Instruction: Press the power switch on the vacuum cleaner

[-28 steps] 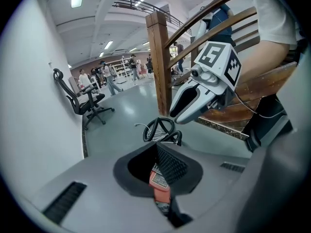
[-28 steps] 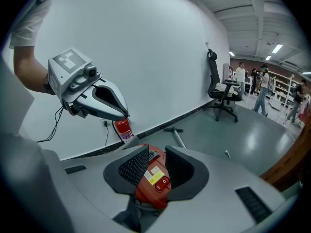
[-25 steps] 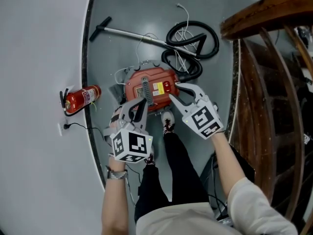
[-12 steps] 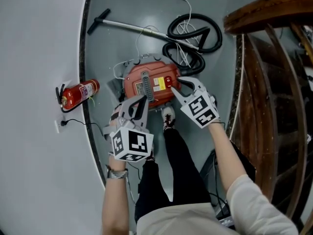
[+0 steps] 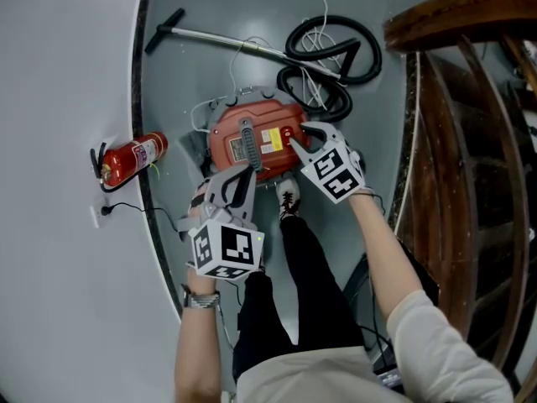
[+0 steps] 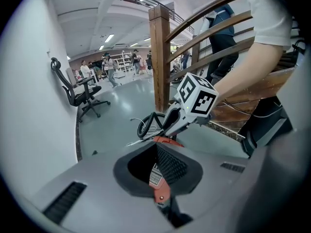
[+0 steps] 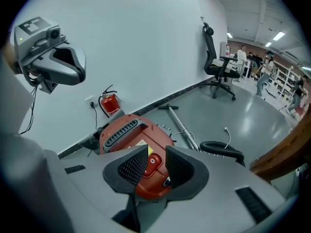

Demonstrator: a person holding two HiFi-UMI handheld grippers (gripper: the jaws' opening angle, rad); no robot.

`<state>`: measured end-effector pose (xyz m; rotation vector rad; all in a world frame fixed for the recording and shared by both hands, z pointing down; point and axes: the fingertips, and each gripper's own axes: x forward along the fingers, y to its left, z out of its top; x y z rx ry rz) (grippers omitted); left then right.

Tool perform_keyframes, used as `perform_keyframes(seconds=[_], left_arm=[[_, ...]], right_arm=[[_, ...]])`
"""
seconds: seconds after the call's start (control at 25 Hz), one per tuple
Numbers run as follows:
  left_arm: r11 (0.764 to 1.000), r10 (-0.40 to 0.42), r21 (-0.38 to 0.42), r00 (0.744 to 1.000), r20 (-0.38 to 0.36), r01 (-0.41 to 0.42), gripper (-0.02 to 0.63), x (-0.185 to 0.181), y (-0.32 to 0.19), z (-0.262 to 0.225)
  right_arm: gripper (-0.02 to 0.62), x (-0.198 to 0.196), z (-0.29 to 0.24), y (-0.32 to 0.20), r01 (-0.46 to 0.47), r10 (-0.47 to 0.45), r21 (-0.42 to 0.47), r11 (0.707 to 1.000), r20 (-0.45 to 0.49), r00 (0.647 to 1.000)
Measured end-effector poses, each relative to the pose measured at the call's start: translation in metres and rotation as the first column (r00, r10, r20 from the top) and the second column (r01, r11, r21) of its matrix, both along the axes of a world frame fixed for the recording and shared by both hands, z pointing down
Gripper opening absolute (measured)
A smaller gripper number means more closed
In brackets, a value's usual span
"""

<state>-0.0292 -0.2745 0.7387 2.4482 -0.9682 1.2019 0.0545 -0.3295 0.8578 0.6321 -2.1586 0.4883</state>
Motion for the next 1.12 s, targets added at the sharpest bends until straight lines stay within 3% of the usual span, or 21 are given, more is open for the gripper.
perform_keyframes(seconds=[1.12], left_arm=[[0.998, -0.026, -0.051, 1.000, 0.005, 0.026, -0.002, -0.004, 0.012, 0.023]], right_arm=[[0.117, 0.000, 0.065, -0.002, -0.031, 0.021, -0.166, 0.986, -0.061, 0.998]])
